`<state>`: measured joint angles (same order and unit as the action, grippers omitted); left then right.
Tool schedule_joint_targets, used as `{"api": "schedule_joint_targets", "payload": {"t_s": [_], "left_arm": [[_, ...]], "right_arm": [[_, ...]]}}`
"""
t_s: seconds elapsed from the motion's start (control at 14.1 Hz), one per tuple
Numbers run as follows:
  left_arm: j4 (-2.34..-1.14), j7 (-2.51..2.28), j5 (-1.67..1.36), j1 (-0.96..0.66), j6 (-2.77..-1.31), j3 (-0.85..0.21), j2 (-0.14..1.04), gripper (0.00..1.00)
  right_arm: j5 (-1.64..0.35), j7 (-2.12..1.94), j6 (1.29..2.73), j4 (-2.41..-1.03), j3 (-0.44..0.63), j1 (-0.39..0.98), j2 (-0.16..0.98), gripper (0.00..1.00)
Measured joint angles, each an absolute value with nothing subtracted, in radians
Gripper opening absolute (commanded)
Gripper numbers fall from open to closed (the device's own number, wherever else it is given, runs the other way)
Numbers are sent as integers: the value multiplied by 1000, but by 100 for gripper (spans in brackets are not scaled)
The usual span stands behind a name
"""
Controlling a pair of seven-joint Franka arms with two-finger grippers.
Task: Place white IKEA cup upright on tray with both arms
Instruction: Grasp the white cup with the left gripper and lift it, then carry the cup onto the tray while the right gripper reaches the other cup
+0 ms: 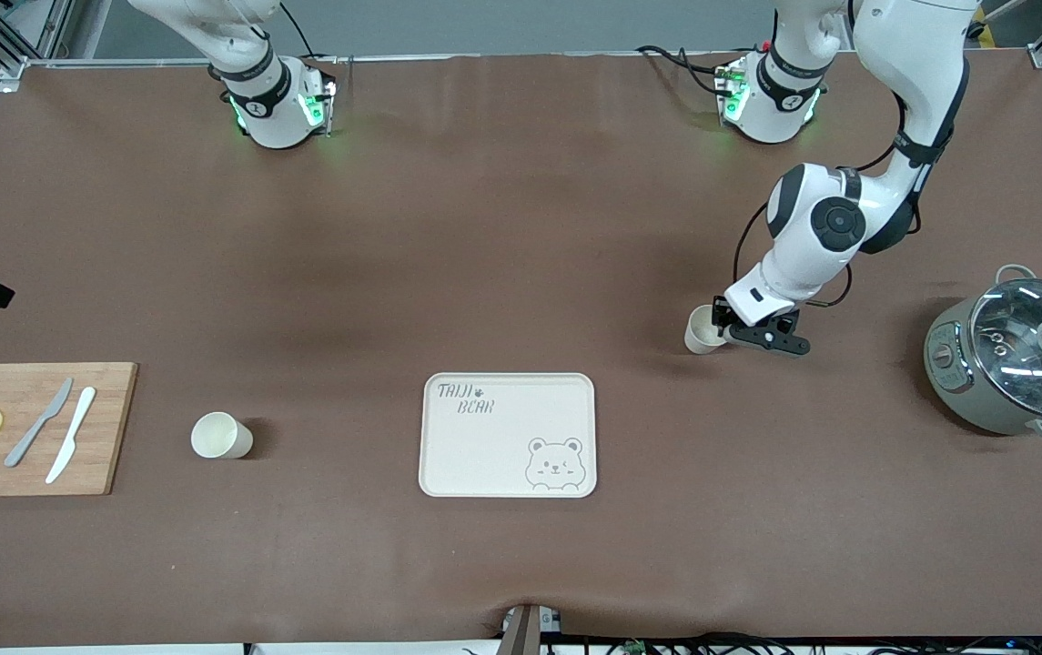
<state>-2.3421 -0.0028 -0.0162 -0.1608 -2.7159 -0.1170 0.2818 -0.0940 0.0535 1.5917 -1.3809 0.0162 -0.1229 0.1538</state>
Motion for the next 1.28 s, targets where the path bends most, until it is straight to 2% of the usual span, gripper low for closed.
{"api": "schedule_joint_targets", "payload": {"t_s": [0.36,0.5,0.64,0.85,1.07,1.28], "left_arm": [[-2305,-5,-16,-162,-2719,-120,282,0],[-2247,-55,-16,-171,-2657,-122,283,0],[-2106,-189,-15,-224,-2492,-123,308,0],[-1788,-457,46,-352,-2257,-125,443,0],[-1525,-644,81,-456,-2217,-123,652,0],[-1367,-672,82,-487,-2220,-120,810,0]], "right_arm": [[33,-38,1595,-1383,16,-123,213,100],[76,-82,1598,-1386,17,-123,231,100],[76,-77,1686,-1414,15,-122,252,100],[72,34,1866,-1490,10,-116,302,100],[71,76,1971,-1516,5,-99,387,100],[65,85,2039,-1516,5,-82,454,100]]}}
